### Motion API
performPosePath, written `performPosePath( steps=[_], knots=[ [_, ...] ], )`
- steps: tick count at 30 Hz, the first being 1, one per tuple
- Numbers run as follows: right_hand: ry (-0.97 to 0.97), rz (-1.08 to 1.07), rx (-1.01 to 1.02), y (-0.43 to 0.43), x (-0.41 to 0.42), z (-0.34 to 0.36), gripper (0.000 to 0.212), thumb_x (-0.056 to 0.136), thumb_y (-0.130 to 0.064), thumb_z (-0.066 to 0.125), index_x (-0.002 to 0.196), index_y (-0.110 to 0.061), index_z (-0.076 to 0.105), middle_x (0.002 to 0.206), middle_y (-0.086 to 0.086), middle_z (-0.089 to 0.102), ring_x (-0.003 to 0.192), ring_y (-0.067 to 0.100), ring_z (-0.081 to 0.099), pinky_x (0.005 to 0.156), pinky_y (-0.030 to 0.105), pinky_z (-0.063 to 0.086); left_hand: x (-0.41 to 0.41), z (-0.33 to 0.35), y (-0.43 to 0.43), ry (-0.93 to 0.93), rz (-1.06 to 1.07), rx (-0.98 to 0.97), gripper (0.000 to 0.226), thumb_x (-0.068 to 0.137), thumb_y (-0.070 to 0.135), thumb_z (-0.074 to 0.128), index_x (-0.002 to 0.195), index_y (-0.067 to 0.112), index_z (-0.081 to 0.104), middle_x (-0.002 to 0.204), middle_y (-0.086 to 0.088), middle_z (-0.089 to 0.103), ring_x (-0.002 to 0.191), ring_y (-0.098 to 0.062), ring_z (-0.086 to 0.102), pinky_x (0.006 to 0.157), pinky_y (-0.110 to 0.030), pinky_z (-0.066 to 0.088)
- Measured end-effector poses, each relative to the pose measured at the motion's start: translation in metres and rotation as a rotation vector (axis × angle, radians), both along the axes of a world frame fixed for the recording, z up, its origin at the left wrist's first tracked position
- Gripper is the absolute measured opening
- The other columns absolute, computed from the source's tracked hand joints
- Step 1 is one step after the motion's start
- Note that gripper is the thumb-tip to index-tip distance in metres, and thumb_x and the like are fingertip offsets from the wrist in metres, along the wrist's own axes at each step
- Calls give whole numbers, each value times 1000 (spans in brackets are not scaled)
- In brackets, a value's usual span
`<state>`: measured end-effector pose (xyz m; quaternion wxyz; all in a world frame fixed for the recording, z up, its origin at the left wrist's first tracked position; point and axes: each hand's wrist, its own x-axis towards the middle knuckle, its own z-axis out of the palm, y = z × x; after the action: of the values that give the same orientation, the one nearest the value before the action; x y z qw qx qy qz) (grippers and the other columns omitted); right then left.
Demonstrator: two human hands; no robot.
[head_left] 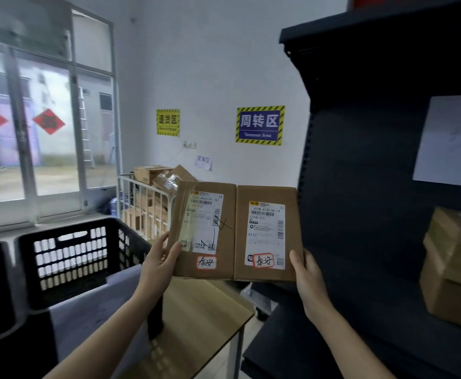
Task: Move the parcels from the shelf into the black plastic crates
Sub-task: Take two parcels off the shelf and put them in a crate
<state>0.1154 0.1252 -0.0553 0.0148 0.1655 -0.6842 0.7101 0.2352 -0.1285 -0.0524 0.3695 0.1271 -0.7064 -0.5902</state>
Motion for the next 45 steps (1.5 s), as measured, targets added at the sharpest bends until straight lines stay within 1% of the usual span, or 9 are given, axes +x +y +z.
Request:
performPosePath(
  steps=[4,9,17,20,25,28,31,36,45],
  knots=[
    [26,76,30,-55,23,4,22,98,-30,42,118,-27,51,96,-14,66,83,-4,63,60,12,48,39,1,-45,28,109,-14,31,94,22,52,124,25,50,94,3,66,82,-11,66,63,-22,54],
    [28,155,38,-125,59,2,30,99,-28,42,125,-18,51,102,-3,67,92,10,64,74,22,51,96,0,-104,13,159,50,32,94,23,52,125,25,50,102,-7,68,89,-25,67,77,-47,57],
    [4,269,5,-232,127,-3,17,98,-29,42,113,-26,51,99,-7,66,86,2,61,65,17,45,190,-3,-191,4,299,19,30,93,22,53,122,26,51,112,-14,65,99,-30,64,88,-50,52],
    [-4,321,-3,-272,156,-5,19,98,-28,43,115,-23,51,95,-8,67,84,4,63,63,16,47,231,-4,-219,-12,357,-15,35,94,24,52,129,22,48,109,-8,64,94,-23,64,78,-40,55],
    [19,432,34,-337,209,-4,30,98,-26,44,126,-15,50,115,9,63,107,25,61,96,41,48,304,-5,-261,-11,465,-17,34,94,23,51,128,22,49,108,-2,62,95,-18,62,74,-31,53],
    [41,520,37,-374,240,-5,28,99,-26,42,124,-16,50,111,7,65,101,20,62,84,31,51,348,-8,-280,-2,533,7,31,94,23,51,125,24,49,110,-5,63,96,-22,64,80,-37,55],
    [19,602,19,-407,266,-7,21,99,-27,42,116,-22,51,99,-2,67,89,12,65,68,21,51,386,-12,-296,-7,616,17,30,94,25,51,124,26,48,106,-4,64,88,-16,65,71,-32,55],
    [-29,695,24,-447,295,-9,23,98,-29,43,118,-22,52,104,3,67,98,20,64,84,35,53,427,-14,-311,-10,685,57,33,93,28,52,126,25,48,108,-5,65,88,-13,65,64,-21,52],
    [-38,732,48,-492,300,-17,23,98,-29,42,116,-21,53,101,1,67,93,15,64,69,24,49,435,-22,-332,-60,760,77,38,95,28,47,132,21,43,115,-5,61,95,-20,62,69,-24,53]
  ],
)
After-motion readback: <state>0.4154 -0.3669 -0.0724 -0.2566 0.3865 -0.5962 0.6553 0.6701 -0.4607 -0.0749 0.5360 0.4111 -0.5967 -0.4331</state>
